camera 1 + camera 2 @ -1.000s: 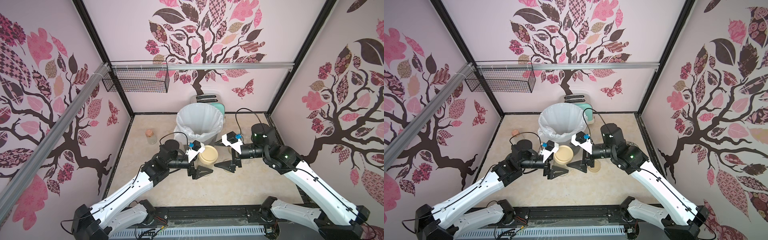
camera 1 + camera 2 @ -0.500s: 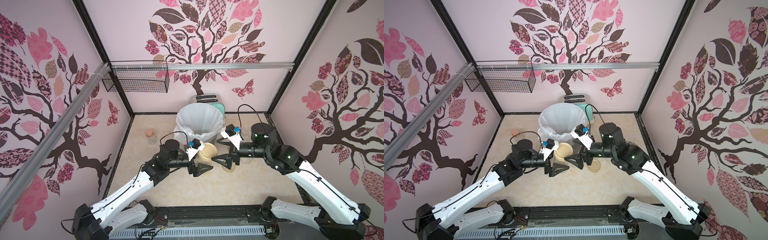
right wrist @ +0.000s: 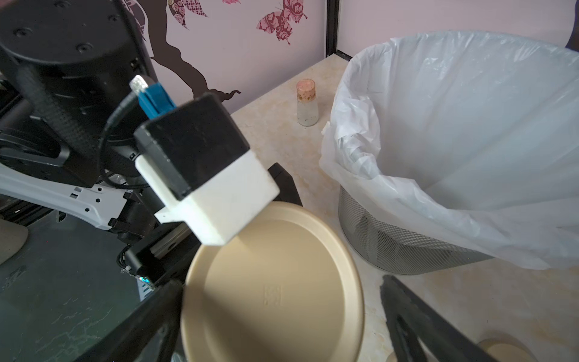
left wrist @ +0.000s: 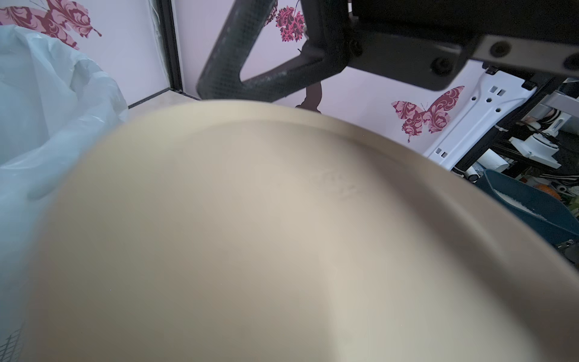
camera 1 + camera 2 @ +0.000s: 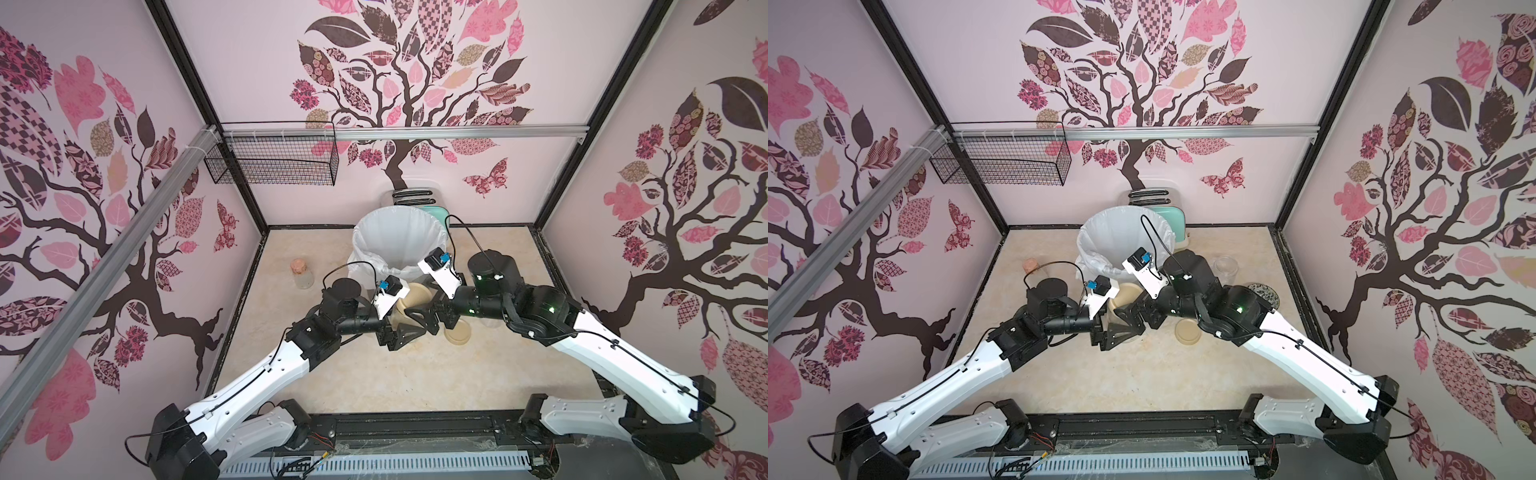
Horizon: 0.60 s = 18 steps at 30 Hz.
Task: Empty moldy rice from jars
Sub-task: Unscrew the lid from the jar.
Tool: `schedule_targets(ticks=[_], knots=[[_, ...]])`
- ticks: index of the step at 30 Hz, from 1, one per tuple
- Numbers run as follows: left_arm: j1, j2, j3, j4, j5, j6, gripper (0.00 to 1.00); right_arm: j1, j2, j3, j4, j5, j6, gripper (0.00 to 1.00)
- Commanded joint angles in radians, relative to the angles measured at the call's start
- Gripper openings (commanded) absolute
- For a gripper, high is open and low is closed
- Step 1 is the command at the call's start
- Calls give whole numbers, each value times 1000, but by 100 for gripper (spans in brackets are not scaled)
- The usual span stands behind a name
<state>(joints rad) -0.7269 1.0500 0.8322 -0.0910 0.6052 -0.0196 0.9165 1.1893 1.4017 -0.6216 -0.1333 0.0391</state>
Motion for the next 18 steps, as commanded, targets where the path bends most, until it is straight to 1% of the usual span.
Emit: schedule_targets(ticks=[1, 12, 14, 18], knots=[[2, -17, 25, 105, 10, 4, 67, 16, 5, 38, -4, 32, 18, 99], [3, -22, 24, 106, 11, 3, 67, 31, 26, 23, 31, 20, -2, 100], [4, -22, 20, 106, 16, 1, 67, 30, 23, 23, 35, 20, -9, 94], [4, -28, 12, 107, 23, -2, 67, 30, 8, 18, 48, 18, -24, 77]])
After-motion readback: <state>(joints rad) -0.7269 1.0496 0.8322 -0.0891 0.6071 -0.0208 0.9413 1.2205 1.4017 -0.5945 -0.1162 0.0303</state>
